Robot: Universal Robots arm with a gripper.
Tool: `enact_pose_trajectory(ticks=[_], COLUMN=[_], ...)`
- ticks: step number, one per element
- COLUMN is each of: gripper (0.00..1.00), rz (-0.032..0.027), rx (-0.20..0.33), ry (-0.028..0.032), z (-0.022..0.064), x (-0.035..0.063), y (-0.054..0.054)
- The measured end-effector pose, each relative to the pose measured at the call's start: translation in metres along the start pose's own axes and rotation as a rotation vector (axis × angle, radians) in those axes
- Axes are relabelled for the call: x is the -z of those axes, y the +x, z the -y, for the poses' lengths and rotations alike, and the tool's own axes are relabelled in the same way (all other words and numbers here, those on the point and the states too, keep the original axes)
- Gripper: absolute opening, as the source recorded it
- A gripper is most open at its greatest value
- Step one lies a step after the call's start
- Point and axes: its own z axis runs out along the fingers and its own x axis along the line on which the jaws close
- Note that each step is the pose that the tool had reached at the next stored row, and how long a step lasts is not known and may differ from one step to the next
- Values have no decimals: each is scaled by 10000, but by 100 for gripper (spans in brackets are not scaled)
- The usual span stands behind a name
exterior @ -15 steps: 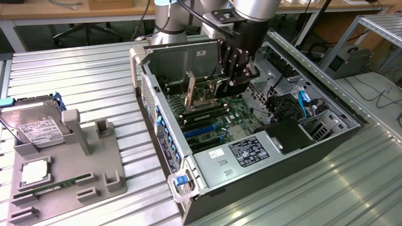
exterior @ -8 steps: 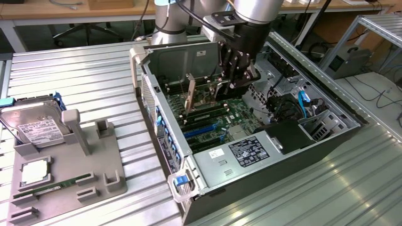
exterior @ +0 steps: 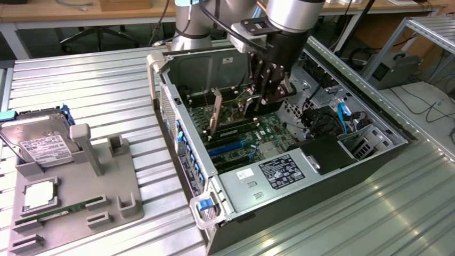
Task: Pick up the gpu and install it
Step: 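Insert the gpu into the slot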
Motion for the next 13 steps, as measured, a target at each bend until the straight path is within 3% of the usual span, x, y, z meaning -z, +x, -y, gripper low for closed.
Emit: enact_pose_trajectory(ticks=[9, 13], gripper=[27, 27], rz=[2, 3], rx=[0, -1], ry=[10, 11], z=[-21, -35], x=[-167, -306], y=[11, 14])
